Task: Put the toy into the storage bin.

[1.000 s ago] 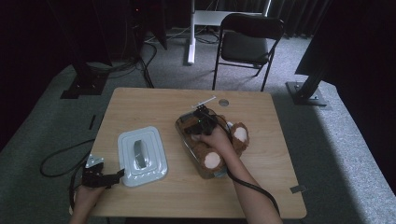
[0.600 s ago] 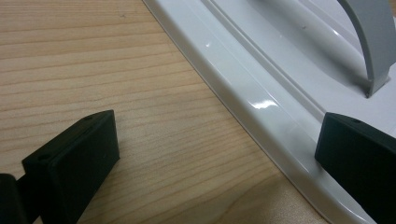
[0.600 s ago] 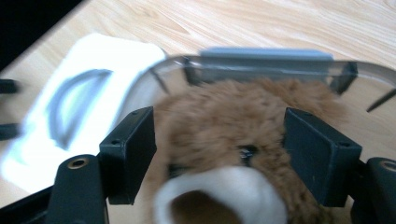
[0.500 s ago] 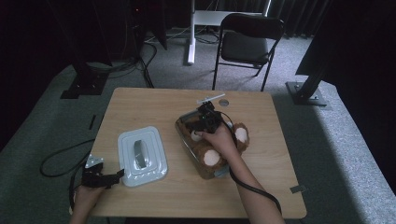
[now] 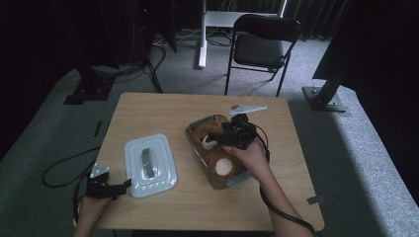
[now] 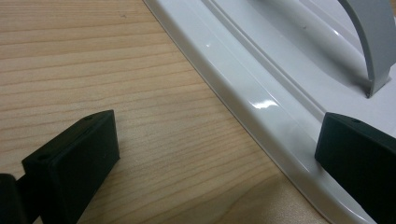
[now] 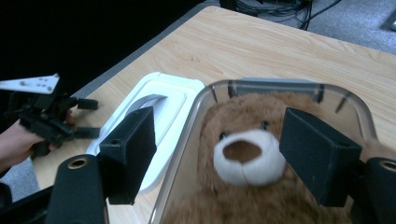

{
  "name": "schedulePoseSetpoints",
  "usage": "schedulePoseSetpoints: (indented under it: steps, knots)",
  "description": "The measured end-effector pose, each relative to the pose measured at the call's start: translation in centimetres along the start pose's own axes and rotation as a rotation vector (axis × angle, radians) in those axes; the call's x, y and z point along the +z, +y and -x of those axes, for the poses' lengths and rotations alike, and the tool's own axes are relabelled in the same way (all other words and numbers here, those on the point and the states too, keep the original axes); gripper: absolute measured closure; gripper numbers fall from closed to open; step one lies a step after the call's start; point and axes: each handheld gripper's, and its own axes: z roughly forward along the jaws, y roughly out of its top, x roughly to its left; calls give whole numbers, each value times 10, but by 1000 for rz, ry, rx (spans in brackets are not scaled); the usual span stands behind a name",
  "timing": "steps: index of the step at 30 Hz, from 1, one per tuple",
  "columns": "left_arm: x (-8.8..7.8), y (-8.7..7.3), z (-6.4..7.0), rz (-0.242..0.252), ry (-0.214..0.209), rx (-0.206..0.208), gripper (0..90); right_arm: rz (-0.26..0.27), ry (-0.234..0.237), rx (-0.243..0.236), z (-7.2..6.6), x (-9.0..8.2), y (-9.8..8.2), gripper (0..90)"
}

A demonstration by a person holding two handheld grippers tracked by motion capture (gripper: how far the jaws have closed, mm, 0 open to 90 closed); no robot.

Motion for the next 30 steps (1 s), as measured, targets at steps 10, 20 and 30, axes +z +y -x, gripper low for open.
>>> schedulePoseSetpoints:
  steps: [10,20,30]
  knots:
    - [0,0,0,0,2,-2,5,21,-1,26,5,-36,-36,325]
    - [0,0,0,-1,1,-2,5,17,31,16,-1,-57,-67,435]
    - [0,0,0,0,1,-2,5,-26,64,-24,-10,-42,-79,500]
